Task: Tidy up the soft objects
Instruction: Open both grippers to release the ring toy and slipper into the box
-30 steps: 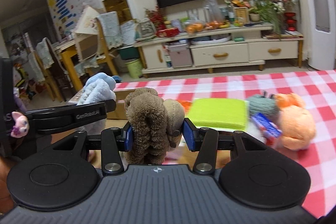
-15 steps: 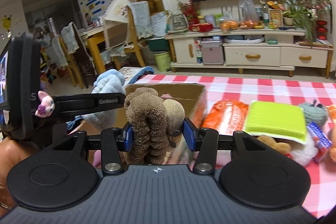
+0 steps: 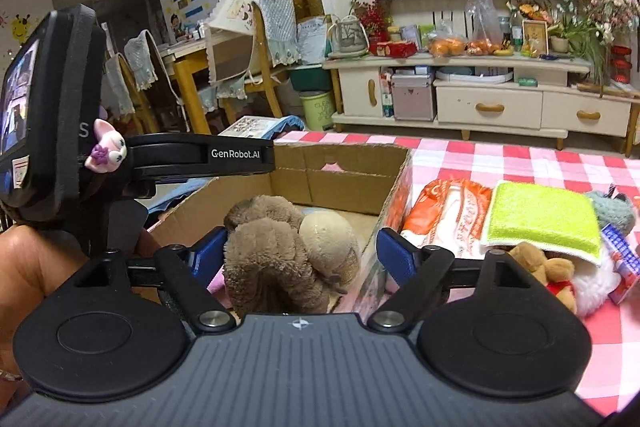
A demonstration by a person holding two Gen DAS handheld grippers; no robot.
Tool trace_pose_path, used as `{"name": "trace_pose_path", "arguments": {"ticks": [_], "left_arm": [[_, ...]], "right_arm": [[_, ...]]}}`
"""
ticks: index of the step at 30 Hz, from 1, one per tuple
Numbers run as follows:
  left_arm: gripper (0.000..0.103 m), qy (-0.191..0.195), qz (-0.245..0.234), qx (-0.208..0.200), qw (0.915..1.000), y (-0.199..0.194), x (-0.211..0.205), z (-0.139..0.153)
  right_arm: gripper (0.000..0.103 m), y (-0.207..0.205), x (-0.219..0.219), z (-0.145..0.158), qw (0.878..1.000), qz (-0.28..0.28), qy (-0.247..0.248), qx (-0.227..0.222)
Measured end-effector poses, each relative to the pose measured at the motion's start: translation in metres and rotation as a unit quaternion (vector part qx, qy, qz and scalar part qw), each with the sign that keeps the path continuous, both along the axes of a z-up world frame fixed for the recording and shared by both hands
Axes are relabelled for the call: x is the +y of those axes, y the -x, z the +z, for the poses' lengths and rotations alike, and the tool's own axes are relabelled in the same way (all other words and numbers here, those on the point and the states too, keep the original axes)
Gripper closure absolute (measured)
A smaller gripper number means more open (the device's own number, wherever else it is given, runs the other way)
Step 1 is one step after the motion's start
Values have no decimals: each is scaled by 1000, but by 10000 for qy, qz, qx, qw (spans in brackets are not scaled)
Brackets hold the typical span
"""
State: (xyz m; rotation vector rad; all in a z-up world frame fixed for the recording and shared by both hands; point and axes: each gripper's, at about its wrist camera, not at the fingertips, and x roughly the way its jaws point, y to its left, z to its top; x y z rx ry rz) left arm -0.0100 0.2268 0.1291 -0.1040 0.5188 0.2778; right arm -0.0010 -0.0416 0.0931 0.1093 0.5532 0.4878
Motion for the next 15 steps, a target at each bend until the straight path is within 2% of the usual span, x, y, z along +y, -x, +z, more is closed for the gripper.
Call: {"name": "trace_pose_path", "arguments": {"ticks": [6, 11, 15], "left_arm": [[9, -66, -41, -16, 10000, 0, -5, 1], [8, -123, 52, -28, 9999, 1, -1, 1], [6, -216, 109, 10, 9997, 0, 2, 2]], "right_arm": [[0, 0, -8, 0, 9999, 54, -72, -65], [0, -7, -5, -9, 9993, 223, -276, 149], [0, -5, 1, -10, 9992, 317, -201, 103]]}}
